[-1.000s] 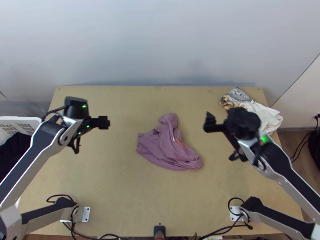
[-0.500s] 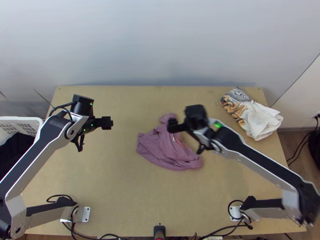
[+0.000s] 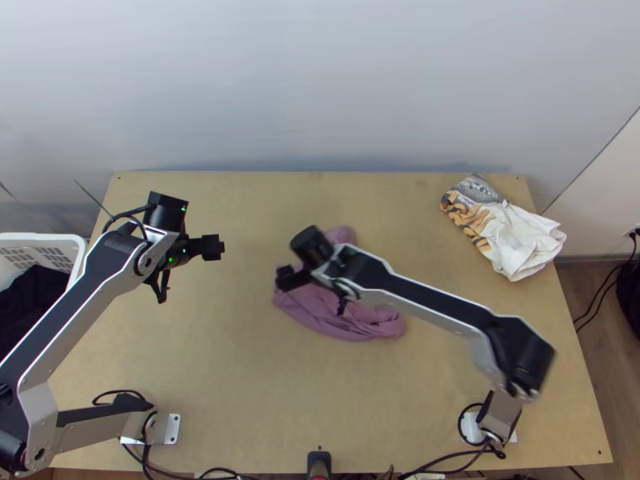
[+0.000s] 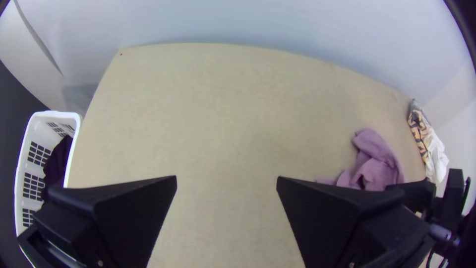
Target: Fold the t-shirt
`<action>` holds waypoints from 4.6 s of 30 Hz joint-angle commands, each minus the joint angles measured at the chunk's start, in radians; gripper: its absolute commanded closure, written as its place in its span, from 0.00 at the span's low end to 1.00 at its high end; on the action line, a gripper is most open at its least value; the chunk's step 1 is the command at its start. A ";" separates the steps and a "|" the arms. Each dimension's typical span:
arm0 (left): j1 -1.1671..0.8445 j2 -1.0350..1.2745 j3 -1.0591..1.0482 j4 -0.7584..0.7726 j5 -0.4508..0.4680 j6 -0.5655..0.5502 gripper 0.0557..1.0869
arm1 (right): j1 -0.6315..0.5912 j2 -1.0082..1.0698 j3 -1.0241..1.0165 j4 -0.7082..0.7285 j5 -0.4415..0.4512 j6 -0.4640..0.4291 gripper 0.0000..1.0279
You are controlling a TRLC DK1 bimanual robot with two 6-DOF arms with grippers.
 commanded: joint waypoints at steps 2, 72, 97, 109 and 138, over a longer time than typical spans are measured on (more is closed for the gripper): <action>0.003 0.023 -0.012 0.028 0.000 -0.001 0.05 | 0.065 0.181 0.114 -0.064 -0.073 -0.029 0.08; -0.310 0.545 0.274 0.047 0.057 0.035 0.05 | -0.339 -0.152 0.161 -0.351 0.051 -0.081 0.97; -0.384 0.905 0.667 -0.082 0.077 0.068 0.56 | -0.380 -0.201 0.165 -0.394 0.019 -0.076 0.97; -0.358 0.753 0.689 -0.091 0.077 0.107 0.96 | -0.400 -0.233 0.204 -0.405 0.019 -0.073 0.97; -0.177 0.132 1.021 0.125 -0.129 0.248 0.96 | -0.216 -0.348 0.683 -0.213 0.462 -0.540 0.97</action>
